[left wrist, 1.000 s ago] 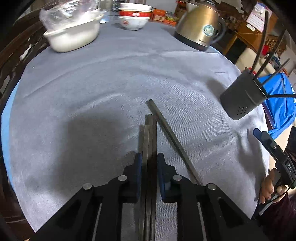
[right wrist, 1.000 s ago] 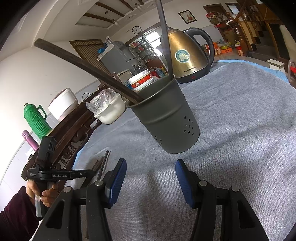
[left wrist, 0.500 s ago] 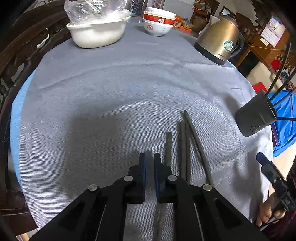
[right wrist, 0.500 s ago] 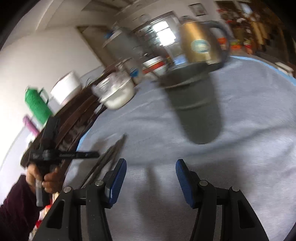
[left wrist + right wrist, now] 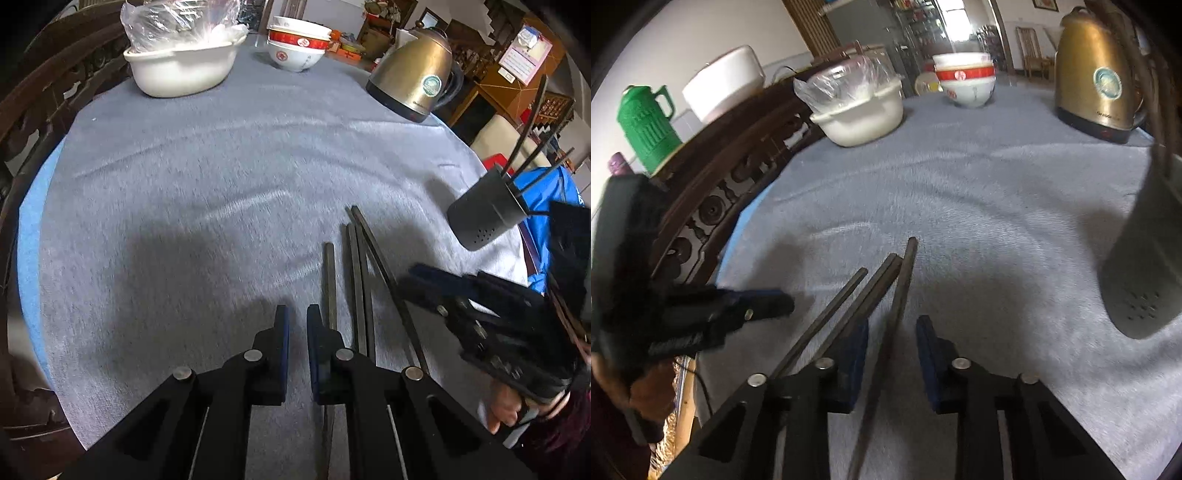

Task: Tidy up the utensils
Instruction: 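Grasp dark chopsticks with the left gripper while the right gripper grasps another chopstick, then lift both held chopsticks and carry them over the gray holder cup, then open both grippers to drop the chopsticks into the holder cup, then move both open grippers back to the remaining chopsticks on the cloth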

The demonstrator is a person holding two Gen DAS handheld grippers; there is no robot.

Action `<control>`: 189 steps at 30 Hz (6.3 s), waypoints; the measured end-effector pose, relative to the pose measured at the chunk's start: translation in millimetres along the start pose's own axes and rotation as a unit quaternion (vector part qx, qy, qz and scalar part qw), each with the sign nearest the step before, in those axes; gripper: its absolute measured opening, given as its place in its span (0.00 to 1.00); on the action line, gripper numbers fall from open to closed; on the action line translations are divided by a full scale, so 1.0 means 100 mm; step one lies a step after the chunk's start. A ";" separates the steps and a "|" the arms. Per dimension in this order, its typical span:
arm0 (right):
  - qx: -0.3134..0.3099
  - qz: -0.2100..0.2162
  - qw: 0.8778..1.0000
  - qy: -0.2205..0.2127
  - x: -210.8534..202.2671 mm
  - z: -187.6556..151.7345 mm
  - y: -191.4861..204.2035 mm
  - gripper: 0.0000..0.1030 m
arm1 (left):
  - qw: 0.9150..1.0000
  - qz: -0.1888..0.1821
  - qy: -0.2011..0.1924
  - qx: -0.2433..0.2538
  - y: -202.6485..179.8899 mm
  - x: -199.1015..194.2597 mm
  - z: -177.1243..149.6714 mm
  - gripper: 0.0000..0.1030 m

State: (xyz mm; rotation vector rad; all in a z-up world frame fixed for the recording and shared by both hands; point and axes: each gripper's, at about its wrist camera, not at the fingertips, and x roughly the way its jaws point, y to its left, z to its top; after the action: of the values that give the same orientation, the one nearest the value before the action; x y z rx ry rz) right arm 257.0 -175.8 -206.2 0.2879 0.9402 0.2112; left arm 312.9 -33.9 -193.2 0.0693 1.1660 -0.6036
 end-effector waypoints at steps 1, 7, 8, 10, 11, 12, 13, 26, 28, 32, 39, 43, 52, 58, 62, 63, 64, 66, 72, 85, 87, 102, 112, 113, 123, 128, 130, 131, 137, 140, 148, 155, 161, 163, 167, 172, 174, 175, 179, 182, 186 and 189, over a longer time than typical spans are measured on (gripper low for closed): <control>0.000 -0.003 1.000 0.007 0.04 0.03 0.01 0.23 | 1.000 -0.004 0.002 0.001 0.00 0.00 -0.01 0.08; -0.011 -0.035 0.998 0.043 0.16 0.05 0.04 0.10 | 1.000 -0.013 0.019 0.014 -0.11 0.08 0.07 0.08; -0.018 -0.045 0.998 0.043 0.14 0.04 0.02 0.10 | 1.000 -0.012 0.023 0.017 -0.13 0.11 0.09 0.08; -0.022 -0.055 0.997 0.044 0.12 0.05 -0.04 0.09 | 0.999 -0.012 0.033 0.021 -0.18 0.17 0.12 0.08; -0.022 -0.059 0.997 0.045 0.10 0.05 -0.08 0.08 | 0.999 -0.012 0.039 0.022 -0.20 0.22 0.16 0.08; -0.021 -0.065 0.997 0.046 0.08 0.04 -0.13 0.08 | 0.999 -0.011 0.042 0.022 -0.22 0.24 0.18 0.08; -0.021 -0.071 0.996 0.048 0.06 0.04 -0.18 0.08 | 0.999 -0.009 0.045 0.024 -0.24 0.28 0.20 0.09; 0.013 -0.089 0.992 0.093 0.21 0.36 -0.31 0.11 | 0.997 0.007 0.073 0.026 -0.31 0.47 0.46 0.09; 0.015 -0.094 0.991 0.096 0.25 0.41 -0.31 0.12 | 0.997 0.008 0.075 0.023 -0.32 0.49 0.49 0.09; 0.007 -0.100 0.990 0.094 0.33 0.51 -0.29 0.12 | 0.997 0.009 0.073 0.021 -0.32 0.48 0.51 0.09; -0.022 -0.106 0.992 0.064 0.23 0.46 -0.21 0.06 | 0.999 0.023 0.036 0.010 -0.26 0.35 0.44 0.07; -0.053 -0.100 0.994 0.007 -0.12 0.42 -0.04 0.06 | 0.999 0.029 -0.013 0.007 -0.26 -0.03 0.43 0.07; -0.057 -0.037 0.988 -0.142 -1.18 0.39 0.21 0.06 | 0.991 0.042 -0.124 0.012 -0.42 -1.05 0.45 0.06; -0.044 -0.006 0.966 -0.253 -1.99 0.34 0.27 0.06 | 0.981 0.045 -0.189 0.028 -0.69 -1.64 0.46 0.05; -0.033 -0.002 0.948 -0.318 -2.45 0.35 0.24 0.06 | 0.974 0.043 -0.220 0.039 -0.94 -1.86 0.52 0.05; -0.029 -0.002 0.941 -0.336 -2.60 0.36 0.23 0.06 | 0.972 0.041 -0.228 0.043 -1.01 -1.94 0.52 0.05; -0.027 -0.004 0.936 -0.350 -2.70 0.37 0.22 0.06 | 0.970 0.038 -0.236 0.047 -1.08 -2.01 0.54 0.05; -0.027 -0.017 0.924 -0.380 -2.91 0.41 0.18 0.06 | 0.966 0.032 -0.250 0.052 -1.22 -2.10 0.60 0.05; -0.034 -0.094 0.887 -0.451 -3.29 0.52 -0.01 0.06 | 0.951 0.001 -0.303 0.063 -1.64 -2.40 0.73 0.05; -0.004 -0.155 0.858 -0.490 -3.04 0.64 -0.48 0.06 | 0.927 -0.017 -0.371 0.059 -2.38 -2.09 1.06 0.05; 0.004 -0.152 0.860 -0.488 -2.99 0.62 -0.56 0.06 | 0.924 -0.015 -0.378 0.056 -2.45 -1.98 1.10 0.05; 0.045 -0.124 0.894 -0.428 -2.62 0.40 -1.03 0.06 | 0.938 0.002 -0.346 0.031 -2.52 -1.07 1.14 0.05; 0.099 -0.053 0.923 -0.369 -2.57 0.25 -1.29 0.13 | 0.946 -0.006 -0.318 0.059 -2.36 -1.17 0.89 0.15; 0.104 -0.046 0.924 -0.366 -2.58 0.23 -1.31 0.18 | 0.945 -0.007 -0.321 0.061 -2.33 -1.22 0.85 0.21; 0.168 -0.014 0.886 -0.432 -2.99 -0.28 -1.45 0.68 | 0.947 0.042 -0.314 0.048 -1.66 -1.58 0.23 0.43; 0.214 0.000 0.895 -0.392 -2.92 -0.58 -1.62 0.37 | 0.966 0.109 -0.234 -0.019 -0.93 -1.37 -0.10 0.50; 0.205 -0.003 0.912 -0.354 -2.73 -0.68 -1.57 0.37 | 0.973 0.113 -0.190 -0.063 -0.62 -1.20 -0.22 0.50; 0.202 -0.003 0.918 -0.341 -2.65 -0.73 -1.56 0.37 | 0.975 0.115 -0.171 -0.083 -0.49 -1.11 -0.29 0.50; 0.153 0.036 0.961 -0.229 -1.90 -0.91 -1.12 0.37 | 0.983 0.113 -0.092 -0.113 -0.23 -0.68 -0.68 0.50; 0.107 0.045 0.976 -0.184 -1.58 -0.90 -0.82 0.37 | 0.987 0.107 -0.067 -0.102 -0.29 -0.52 -0.75 0.50; 0.045 0.047 0.988 -0.142 -1.22 -0.92 -0.51 0.38 | 0.990 0.097 -0.037 -0.092 -0.37 -0.29 -0.86 0.43; 0.073 0.052 0.987 -0.134 -1.15 -0.86 -0.60 0.38 | 0.993 0.066 -0.042 -0.087 -0.42 -0.24 -0.85 0.25; 0.082 0.056 0.986 -0.131 -1.11 -0.87 -0.65 0.38 | 0.994 0.036 -0.035 -0.093 -0.50 -0.16 -0.78 0.25; 0.084 0.058 0.986 -0.132 -1.11 -0.88 -0.67 0.38 | 0.994 0.024 -0.028 -0.100 -0.52 -0.12 -0.75 0.25; 0.093 0.058 0.985 -0.137 -1.12 -0.89 -0.72 0.38 | 0.994 0.021 -0.021 -0.101 -0.60 -0.05 -0.69 0.24; 0.106 0.055 0.982 -0.146 -1.16 -0.89 -0.81 0.38 | 0.995 -0.002 -0.009 -0.099 -0.81 0.08 -0.59 0.24; 0.110 0.052 0.981 -0.152 -1.19 -0.88 -0.84 0.38 | 0.995 -0.020 -0.003 -0.099 -0.89 0.14 -0.54 0.24; 0.113 0.050 0.980 -0.155 -1.21 -0.88 -0.87 0.38 | 0.995 -0.026 0.000 -0.100 -0.92 0.16 -0.52 0.23; 0.118 0.046 0.979 -0.158 -1.24 -0.89 -0.92 0.38 | 0.995 -0.030 0.000 -0.096 -0.93 0.18 -0.53 0.21; 0.120 0.046 0.979 -0.158 -1.24 -0.89 -0.93 0.38 | 0.993 -0.034 -0.003 -0.113 -0.79 0.13 -0.56 0.18; 0.117 0.051 0.980 -0.150 -1.18 -0.90 -0.90 0.38 | 0.992 -0.022 -0.012 -0.120 -0.62 0.03 -0.60 0.18; 0.110 0.052 0.981 -0.149 -1.16 -0.90 -0.86 0.38 | 0.992 -0.031 -0.011 -0.121 -0.53 -0.01 -0.63 0.18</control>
State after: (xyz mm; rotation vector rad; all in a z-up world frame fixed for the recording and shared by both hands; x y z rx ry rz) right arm 121.1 -278.1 -196.1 0.5575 0.6514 0.1551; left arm 233.8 -55.6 -204.8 -0.1804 1.2153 -0.5136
